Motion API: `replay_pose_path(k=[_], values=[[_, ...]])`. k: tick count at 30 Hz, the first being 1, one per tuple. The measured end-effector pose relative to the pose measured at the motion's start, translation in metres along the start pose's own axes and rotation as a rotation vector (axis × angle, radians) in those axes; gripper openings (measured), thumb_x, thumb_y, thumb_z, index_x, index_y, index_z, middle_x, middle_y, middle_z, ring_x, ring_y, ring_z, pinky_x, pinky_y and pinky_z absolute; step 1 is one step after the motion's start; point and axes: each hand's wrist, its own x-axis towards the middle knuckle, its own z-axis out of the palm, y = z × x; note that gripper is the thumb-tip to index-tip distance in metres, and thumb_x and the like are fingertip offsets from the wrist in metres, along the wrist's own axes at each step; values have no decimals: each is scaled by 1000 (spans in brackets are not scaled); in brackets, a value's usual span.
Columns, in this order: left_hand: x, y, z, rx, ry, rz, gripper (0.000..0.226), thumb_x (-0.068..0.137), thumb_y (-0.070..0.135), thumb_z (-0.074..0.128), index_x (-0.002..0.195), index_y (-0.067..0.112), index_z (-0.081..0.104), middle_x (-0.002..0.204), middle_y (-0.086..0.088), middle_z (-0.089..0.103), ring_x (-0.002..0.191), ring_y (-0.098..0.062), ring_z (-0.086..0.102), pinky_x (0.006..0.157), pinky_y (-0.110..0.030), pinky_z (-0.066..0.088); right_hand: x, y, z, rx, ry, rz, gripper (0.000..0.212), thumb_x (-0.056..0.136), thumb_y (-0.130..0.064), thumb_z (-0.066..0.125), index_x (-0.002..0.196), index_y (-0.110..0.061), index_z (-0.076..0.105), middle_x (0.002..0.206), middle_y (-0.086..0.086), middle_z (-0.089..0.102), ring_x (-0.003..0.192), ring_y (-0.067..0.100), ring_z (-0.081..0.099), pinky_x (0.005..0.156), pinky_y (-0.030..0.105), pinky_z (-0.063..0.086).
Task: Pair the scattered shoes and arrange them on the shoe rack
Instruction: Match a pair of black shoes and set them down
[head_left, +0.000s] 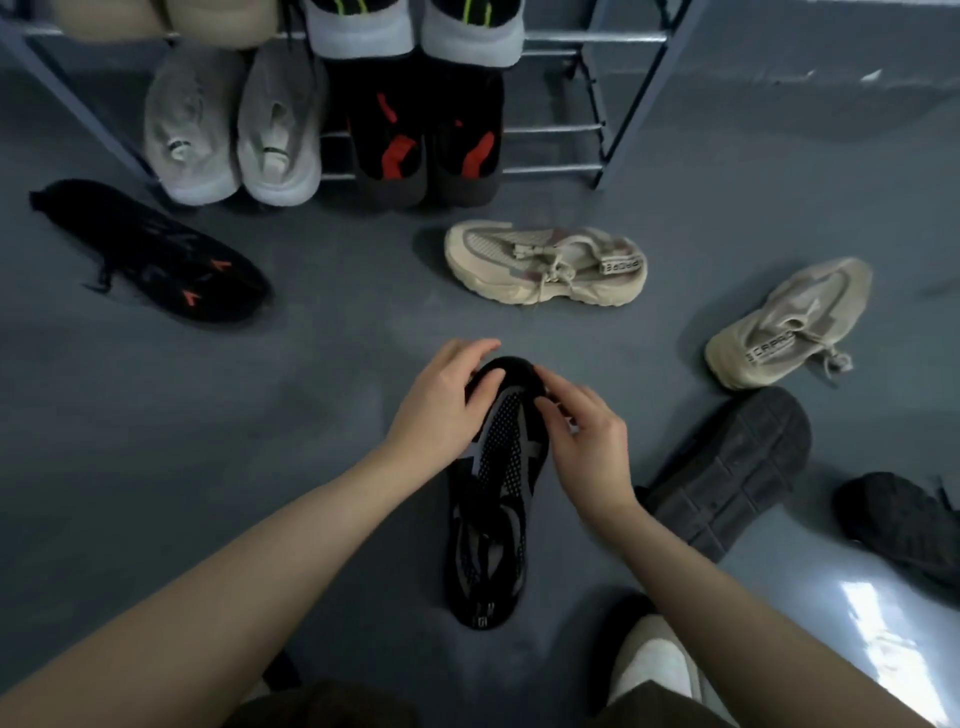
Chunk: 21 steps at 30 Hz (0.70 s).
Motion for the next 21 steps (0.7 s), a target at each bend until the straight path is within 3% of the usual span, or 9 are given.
replay_pose_path(k=[3,6,10,12,18,21], values=[[12,-2,18,86,-222,-64,61,94,40,46,146,23,21,142,-1,37,128,-15,38,105,-29,33,31,13,-14,25,70,79,34,92,-14,55,122,-29,61,107,-4,68,93,12,63,85,38,52],[9,-6,38,182,-319,-94,80,90,51,46,149,22,1,149,-3,27,134,-20,29,109,-35,30,56,33,-20,80,6,207,33,92,-18,54,120,-33,61,104,-7,70,92,9,65,86,39,53],[-2,-2,64,313,-375,-153,97,83,62,48,147,17,-10,155,-11,11,140,-30,16,113,-40,20,50,56,-19,-81,-139,270,35,94,-27,50,129,-28,55,116,-1,65,108,19,59,97,43,43],[-6,4,68,323,-382,-198,104,79,63,53,147,19,-14,156,-13,3,142,-31,9,113,-42,18,33,58,-25,-188,-178,248,36,96,-29,47,131,-30,53,124,-3,59,114,21,50,97,35,32],[-37,21,79,465,-363,-285,126,61,70,67,144,28,-18,147,-14,17,130,-36,27,97,-45,38,-26,58,-59,-203,28,193,31,92,-34,51,121,-28,62,123,-7,57,114,21,46,91,27,21],[-47,25,87,469,-324,-279,122,64,63,69,144,30,-17,148,-16,12,128,-36,30,96,-47,40,-48,65,-69,-371,51,191,46,86,-49,43,122,-27,60,132,2,53,119,32,44,96,39,26]])
